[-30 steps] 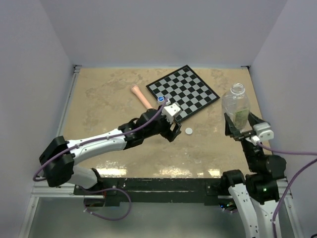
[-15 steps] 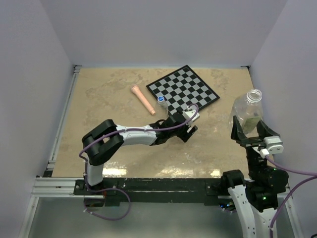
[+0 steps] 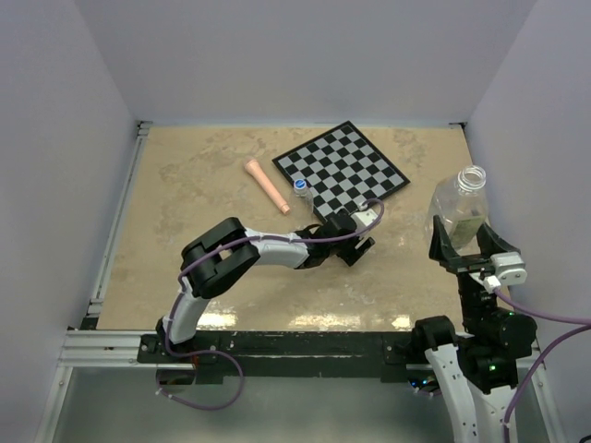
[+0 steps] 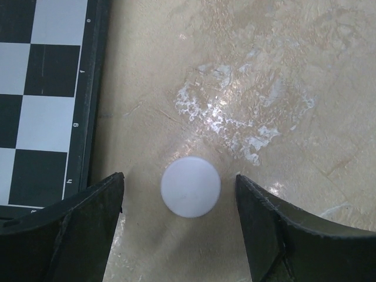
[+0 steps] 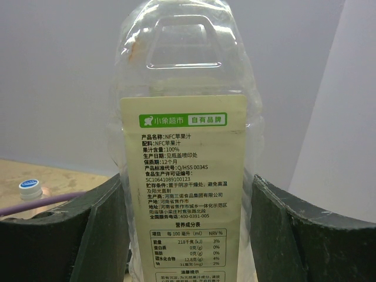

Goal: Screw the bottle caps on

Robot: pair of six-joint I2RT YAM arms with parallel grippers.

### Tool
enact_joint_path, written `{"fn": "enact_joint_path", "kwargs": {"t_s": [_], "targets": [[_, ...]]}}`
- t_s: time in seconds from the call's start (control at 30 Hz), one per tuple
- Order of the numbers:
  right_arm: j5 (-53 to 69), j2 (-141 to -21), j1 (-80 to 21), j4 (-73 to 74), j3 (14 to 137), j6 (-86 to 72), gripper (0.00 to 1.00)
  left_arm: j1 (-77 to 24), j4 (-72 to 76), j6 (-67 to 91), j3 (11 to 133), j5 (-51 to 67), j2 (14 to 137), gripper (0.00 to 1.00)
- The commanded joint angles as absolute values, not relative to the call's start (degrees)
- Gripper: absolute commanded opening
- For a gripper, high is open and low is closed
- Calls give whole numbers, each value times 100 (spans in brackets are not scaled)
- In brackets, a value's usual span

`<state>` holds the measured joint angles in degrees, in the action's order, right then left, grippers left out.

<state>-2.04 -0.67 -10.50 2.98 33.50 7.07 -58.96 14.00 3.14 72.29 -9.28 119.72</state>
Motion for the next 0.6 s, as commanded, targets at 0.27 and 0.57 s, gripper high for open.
{"fn": "enact_joint_path", "kwargs": {"t_s": [0.27, 0.57], "targets": [[-290, -18, -1081, 26, 3375, 650, 18, -5845, 959, 509, 7778, -511, 12313, 61], [-325, 114, -1081, 35, 3357, 650, 18, -5818, 607, 896, 7682, -44, 12112, 40]]}}
